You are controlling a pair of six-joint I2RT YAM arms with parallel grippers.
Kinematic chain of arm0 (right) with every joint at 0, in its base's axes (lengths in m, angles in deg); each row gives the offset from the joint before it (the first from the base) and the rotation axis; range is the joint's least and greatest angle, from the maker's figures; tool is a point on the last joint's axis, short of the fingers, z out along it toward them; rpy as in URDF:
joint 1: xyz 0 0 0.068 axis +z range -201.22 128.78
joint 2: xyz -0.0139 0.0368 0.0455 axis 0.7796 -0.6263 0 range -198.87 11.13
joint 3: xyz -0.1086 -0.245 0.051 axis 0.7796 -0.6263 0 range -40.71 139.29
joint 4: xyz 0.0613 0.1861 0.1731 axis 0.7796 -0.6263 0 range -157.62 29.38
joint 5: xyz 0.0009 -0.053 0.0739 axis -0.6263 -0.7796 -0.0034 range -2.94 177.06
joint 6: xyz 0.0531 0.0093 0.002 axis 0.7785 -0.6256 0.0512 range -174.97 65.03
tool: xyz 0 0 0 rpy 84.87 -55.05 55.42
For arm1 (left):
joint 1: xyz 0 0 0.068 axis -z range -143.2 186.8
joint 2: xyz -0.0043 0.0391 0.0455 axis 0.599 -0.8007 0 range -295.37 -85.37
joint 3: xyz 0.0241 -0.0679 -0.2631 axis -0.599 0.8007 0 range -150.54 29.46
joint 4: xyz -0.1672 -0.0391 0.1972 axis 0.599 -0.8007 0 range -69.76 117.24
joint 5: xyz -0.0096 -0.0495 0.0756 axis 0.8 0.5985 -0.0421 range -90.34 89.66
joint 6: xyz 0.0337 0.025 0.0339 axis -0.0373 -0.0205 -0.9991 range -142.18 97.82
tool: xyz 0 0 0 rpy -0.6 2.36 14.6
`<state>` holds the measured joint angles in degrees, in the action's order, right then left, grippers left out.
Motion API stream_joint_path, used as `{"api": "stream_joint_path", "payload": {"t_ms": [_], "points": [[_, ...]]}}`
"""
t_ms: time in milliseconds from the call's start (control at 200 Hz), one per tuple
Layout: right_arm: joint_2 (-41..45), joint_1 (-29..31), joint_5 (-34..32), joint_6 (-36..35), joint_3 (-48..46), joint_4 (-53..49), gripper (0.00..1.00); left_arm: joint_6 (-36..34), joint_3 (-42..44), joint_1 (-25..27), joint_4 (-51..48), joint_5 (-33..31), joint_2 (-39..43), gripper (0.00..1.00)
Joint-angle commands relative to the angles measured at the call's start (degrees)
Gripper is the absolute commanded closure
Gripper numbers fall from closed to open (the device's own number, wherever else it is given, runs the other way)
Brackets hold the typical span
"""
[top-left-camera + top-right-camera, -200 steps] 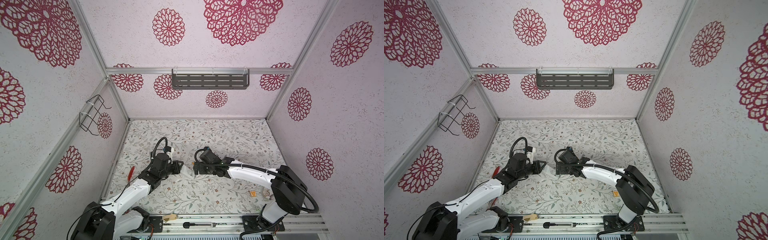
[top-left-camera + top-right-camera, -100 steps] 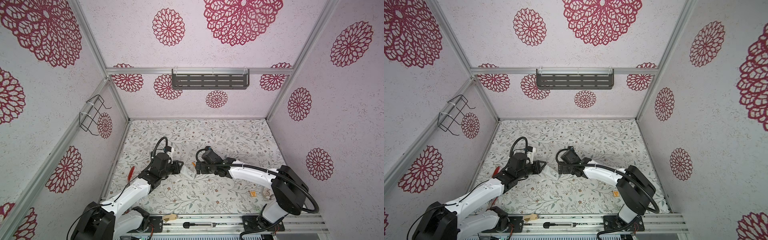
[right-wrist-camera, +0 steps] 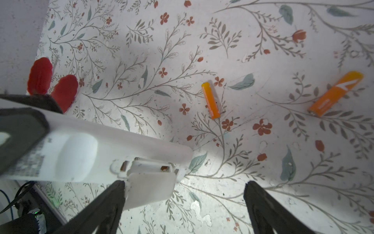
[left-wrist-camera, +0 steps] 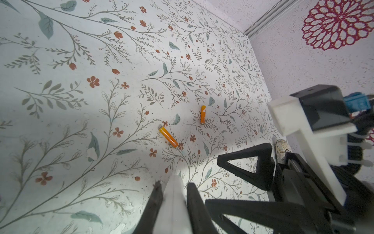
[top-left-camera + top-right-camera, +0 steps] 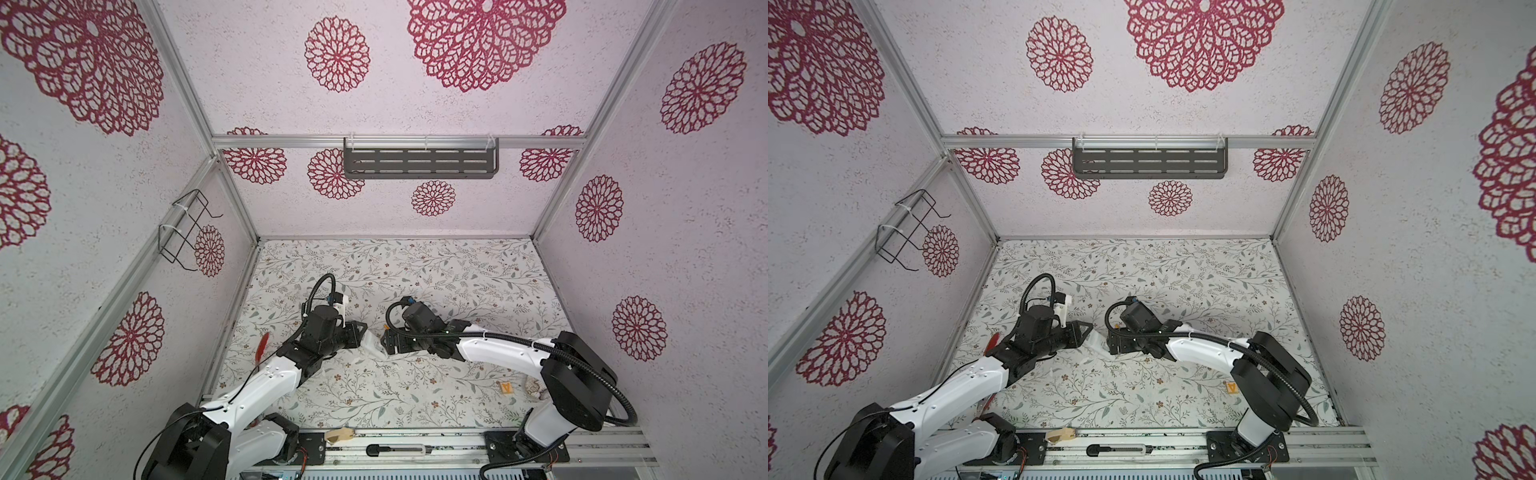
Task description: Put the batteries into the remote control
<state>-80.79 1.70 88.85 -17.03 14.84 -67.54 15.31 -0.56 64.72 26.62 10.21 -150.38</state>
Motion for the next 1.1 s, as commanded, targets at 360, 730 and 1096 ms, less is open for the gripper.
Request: {"api": "stream_joint_path", "payload": {"t_ms": [360, 730, 1096], "points": [[1.67, 0.41, 1.29, -4.99, 1.36, 0.24, 0.05, -3.31, 1.81, 0.34, -9.05, -1.93, -1.97, 1.0], [2.0, 0.42, 1.76, -6.01, 2.12, 0.27, 0.05, -3.33, 1.98, 0.29, -9.4, -2.2, -1.34, 1.0], [3.46, -1.88, -3.07, -10.23, 1.49, -8.46, 0.05, -3.31, -0.17, -0.1, -14.26, -5.39, 5.57, 1.0]]}}
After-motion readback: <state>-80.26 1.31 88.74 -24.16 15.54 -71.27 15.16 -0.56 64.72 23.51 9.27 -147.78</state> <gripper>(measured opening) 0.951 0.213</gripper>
